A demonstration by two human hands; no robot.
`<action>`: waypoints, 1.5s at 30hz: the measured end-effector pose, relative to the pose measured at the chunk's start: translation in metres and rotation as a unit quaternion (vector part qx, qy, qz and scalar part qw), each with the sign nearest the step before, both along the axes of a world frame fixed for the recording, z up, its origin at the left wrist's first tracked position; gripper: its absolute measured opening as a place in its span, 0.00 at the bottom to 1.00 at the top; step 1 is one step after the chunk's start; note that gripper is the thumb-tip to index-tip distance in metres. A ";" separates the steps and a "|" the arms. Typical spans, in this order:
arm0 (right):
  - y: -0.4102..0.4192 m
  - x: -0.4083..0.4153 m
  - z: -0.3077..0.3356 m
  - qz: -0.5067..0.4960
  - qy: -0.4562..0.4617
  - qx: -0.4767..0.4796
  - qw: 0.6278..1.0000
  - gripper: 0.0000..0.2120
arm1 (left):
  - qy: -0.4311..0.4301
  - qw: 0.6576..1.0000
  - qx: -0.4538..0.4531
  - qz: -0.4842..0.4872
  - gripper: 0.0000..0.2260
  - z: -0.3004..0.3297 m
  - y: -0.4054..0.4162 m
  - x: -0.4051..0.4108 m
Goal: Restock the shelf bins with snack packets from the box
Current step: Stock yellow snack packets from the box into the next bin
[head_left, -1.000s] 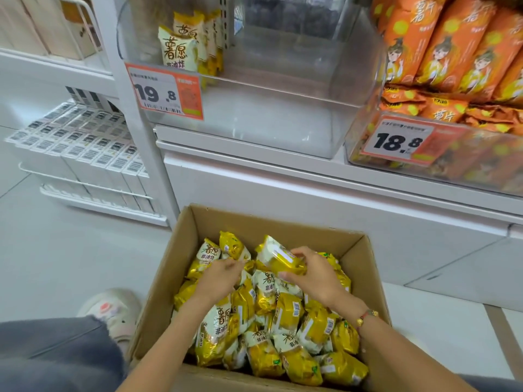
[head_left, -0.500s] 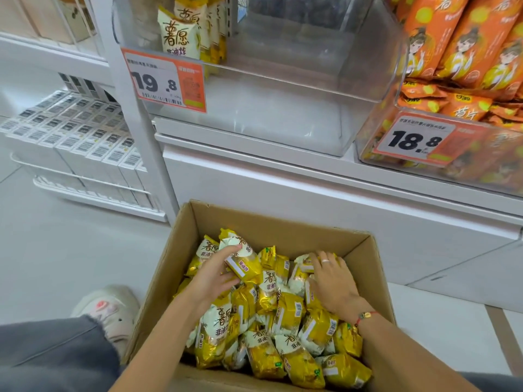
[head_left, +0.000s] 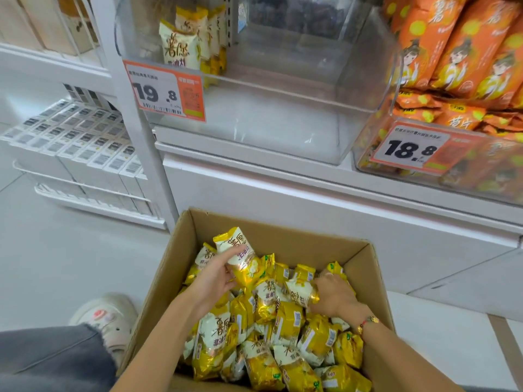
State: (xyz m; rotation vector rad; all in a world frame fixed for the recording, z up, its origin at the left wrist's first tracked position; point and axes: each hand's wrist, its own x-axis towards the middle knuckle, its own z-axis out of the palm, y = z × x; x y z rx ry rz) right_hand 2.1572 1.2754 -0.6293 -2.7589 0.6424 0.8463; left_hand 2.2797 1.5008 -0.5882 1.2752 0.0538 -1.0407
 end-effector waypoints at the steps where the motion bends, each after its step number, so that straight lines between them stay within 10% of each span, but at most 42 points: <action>1: -0.003 0.001 0.006 -0.048 -0.032 0.069 0.996 0.17 | -0.023 1.000 0.010 0.000 0.28 0.006 0.000 0.002; 8: 0.037 0.043 0.126 -0.194 -0.175 0.492 0.831 0.22 | -0.086 0.973 -0.050 0.207 0.18 0.071 0.007 0.036; 18: 0.076 0.072 0.245 -0.165 -0.392 0.591 0.686 0.29 | -0.244 0.905 -0.127 0.326 0.12 0.169 0.023 0.052; 27: 0.073 0.183 0.347 -0.088 -0.440 0.457 0.768 0.29 | -0.268 0.839 -0.139 0.453 0.13 0.237 0.024 0.105; 41: 0.107 0.286 0.305 0.041 -0.384 0.169 0.907 0.25 | -0.230 0.874 -0.135 0.405 0.08 0.198 0.060 0.116; 45: 0.107 0.294 0.307 -0.043 -0.319 0.280 0.904 0.27 | -0.225 0.878 -0.132 0.401 0.10 0.195 0.060 0.117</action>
